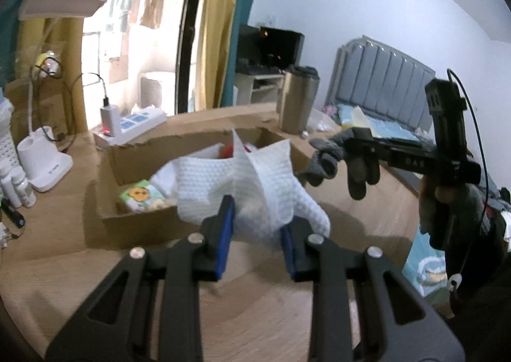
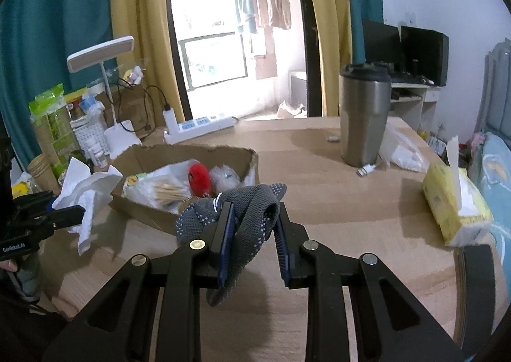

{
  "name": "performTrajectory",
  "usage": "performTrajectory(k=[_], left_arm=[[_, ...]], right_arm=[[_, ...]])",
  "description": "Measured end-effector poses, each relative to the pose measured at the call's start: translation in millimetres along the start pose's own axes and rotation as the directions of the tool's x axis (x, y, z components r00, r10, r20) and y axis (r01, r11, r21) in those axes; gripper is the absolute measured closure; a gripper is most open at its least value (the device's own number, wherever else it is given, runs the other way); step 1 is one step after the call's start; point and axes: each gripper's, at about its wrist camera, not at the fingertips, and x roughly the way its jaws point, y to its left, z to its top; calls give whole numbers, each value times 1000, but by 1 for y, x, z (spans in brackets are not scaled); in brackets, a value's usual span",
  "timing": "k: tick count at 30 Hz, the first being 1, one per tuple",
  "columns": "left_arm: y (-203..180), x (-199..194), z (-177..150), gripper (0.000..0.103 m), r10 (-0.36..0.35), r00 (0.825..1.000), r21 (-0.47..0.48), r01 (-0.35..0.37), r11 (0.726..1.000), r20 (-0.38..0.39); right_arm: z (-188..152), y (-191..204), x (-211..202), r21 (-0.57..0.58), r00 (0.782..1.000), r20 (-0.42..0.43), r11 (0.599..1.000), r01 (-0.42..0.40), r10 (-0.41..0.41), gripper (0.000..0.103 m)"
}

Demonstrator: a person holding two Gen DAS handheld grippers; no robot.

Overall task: Organize soft objects
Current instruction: 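Carry the white cloth and grey gloves over the box with both grippers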

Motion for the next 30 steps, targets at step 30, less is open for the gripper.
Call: performTrajectory(k=[30], left_arm=[[68, 1, 13, 75, 150, 984, -92, -141, 986, 99]], right_arm=[[36, 59, 27, -107, 991, 57, 988, -112, 118, 77]])
